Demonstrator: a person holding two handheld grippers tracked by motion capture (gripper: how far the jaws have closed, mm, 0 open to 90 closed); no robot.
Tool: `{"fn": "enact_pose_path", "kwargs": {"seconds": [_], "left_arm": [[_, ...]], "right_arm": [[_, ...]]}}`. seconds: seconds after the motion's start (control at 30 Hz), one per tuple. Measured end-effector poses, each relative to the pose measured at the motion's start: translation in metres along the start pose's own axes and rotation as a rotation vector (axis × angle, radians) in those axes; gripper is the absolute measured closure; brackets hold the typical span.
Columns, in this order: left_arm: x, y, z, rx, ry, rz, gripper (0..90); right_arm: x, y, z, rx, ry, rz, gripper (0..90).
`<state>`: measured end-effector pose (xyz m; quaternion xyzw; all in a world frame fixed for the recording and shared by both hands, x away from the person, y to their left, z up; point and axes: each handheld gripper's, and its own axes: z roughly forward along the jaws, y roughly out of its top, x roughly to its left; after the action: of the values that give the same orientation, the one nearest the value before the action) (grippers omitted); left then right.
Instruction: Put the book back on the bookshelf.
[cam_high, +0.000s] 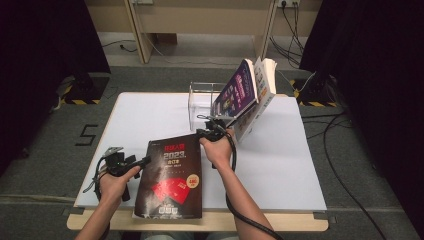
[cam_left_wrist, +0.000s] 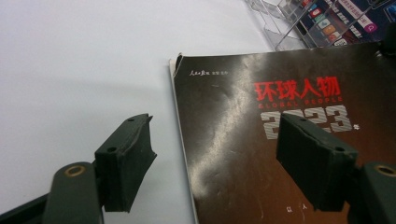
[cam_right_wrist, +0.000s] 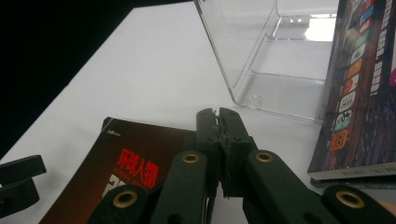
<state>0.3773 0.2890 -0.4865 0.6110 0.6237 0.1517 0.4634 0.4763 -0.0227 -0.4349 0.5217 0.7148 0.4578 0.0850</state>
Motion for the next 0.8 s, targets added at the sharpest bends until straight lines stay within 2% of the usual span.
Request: {"fn": "enact_pose_path", "kwargs": {"seconds": [0.17, 0.37, 0.8], "left_arm": [[0.005, 0.002, -0.003, -0.020, 0.006, -0.026, 26.0], [0.007, 0.004, -0.005, -0.039, 0.011, -0.039, 26.4], [0.011, 0.003, -0.006, -0.041, 0.019, -0.051, 26.4]], "right_arm": [[0.001, 0.002, -0.006, -0.038, 0.011, -0.002, 88.4], [0.002, 0.004, -0.013, -0.076, 0.023, -0.006, 88.4], [0.008, 0.015, -0.026, -0.103, 0.030, -0.032, 88.5]]}}
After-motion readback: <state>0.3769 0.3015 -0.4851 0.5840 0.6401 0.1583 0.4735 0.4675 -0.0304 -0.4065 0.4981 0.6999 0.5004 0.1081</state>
